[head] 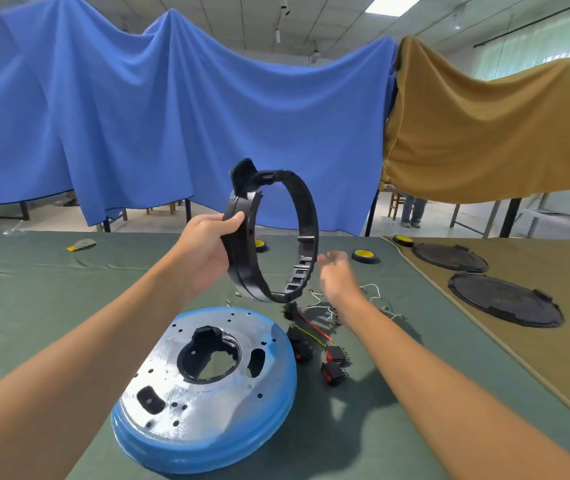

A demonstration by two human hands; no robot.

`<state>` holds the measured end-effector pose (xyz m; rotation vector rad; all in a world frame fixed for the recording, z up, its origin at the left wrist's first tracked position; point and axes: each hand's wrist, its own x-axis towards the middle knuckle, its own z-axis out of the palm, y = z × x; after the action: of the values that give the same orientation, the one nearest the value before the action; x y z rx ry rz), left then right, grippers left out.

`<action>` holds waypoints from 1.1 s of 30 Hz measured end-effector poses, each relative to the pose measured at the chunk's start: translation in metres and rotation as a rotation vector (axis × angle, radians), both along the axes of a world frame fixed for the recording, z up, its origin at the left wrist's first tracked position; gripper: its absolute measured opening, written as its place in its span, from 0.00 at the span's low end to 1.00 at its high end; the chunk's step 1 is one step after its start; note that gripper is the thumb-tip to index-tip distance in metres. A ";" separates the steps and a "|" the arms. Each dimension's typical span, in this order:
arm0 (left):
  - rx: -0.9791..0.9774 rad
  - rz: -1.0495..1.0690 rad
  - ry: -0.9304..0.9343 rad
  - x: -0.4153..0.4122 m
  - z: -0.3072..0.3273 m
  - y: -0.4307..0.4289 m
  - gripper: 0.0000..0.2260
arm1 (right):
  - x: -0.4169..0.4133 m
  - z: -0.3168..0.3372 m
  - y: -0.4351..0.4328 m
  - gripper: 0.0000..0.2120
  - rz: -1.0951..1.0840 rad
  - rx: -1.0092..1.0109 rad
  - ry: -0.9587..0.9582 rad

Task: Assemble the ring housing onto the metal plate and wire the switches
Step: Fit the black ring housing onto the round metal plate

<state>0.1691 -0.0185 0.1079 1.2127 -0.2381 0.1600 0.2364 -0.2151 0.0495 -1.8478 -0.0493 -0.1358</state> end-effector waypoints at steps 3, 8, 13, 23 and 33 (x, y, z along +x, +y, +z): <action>-0.141 -0.066 -0.004 -0.002 0.004 0.004 0.07 | 0.003 -0.006 -0.004 0.22 -0.012 -0.018 0.014; -0.240 -0.120 -0.030 -0.002 0.005 0.011 0.07 | 0.010 -0.014 -0.001 0.24 0.050 0.032 0.010; -0.287 -0.115 0.015 0.003 -0.010 0.022 0.05 | 0.011 -0.013 0.004 0.16 0.099 0.526 0.128; -0.262 0.018 0.071 -0.008 -0.016 0.028 0.10 | 0.009 -0.015 0.002 0.09 0.125 0.708 0.139; -0.192 0.319 0.053 -0.014 -0.026 0.043 0.04 | 0.000 -0.014 0.004 0.16 0.195 0.707 0.026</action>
<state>0.1553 0.0246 0.0823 1.0562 0.0188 0.4179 0.2360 -0.2116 0.0355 -1.1306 -0.1430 0.0115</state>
